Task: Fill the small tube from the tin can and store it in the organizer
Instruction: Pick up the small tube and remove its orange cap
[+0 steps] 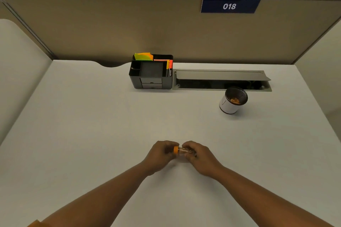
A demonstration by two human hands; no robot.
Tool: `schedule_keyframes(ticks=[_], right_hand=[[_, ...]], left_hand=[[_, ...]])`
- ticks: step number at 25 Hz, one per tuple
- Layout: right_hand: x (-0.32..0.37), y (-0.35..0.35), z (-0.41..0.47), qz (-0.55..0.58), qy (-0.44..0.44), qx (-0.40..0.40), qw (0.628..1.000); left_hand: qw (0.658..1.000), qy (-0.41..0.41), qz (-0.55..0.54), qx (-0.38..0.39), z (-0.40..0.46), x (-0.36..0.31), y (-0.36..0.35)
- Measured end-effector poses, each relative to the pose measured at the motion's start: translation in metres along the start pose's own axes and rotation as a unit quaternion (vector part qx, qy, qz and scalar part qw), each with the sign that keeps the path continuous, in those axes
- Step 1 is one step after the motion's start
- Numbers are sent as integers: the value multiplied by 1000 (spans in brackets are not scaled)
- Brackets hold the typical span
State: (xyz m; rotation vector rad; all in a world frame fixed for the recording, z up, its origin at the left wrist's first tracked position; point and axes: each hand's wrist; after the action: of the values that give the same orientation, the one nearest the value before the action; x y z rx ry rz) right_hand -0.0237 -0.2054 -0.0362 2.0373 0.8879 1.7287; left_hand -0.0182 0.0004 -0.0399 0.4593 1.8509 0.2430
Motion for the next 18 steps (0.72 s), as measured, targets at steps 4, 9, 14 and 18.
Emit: schedule_keyframes(ticks=[4, 9, 14, 18], right_hand=[[8, 6, 2, 138, -50, -26, 989], [17, 14, 8, 217, -84, -43, 972], [21, 20, 8, 237, -89, -24, 967], [20, 26, 8, 248, -86, -4, 965]], left_hand=[[983, 48, -175, -2, 0, -18, 5], [979, 40, -202, -14, 2, -32, 11], [982, 25, -186, 10, 3, -40, 19], [986, 11, -165, 23, 2, -44, 21]])
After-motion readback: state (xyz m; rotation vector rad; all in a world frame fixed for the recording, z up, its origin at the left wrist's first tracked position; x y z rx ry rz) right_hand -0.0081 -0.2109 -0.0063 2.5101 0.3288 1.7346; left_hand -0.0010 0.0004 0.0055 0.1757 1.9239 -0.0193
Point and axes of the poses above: each hand's wrist, its own z-axis towards the middle knuckle, its own y-axis out of the back of the hand, x = y × z, and after that the axes turned 12 degrees about -x, right-handed
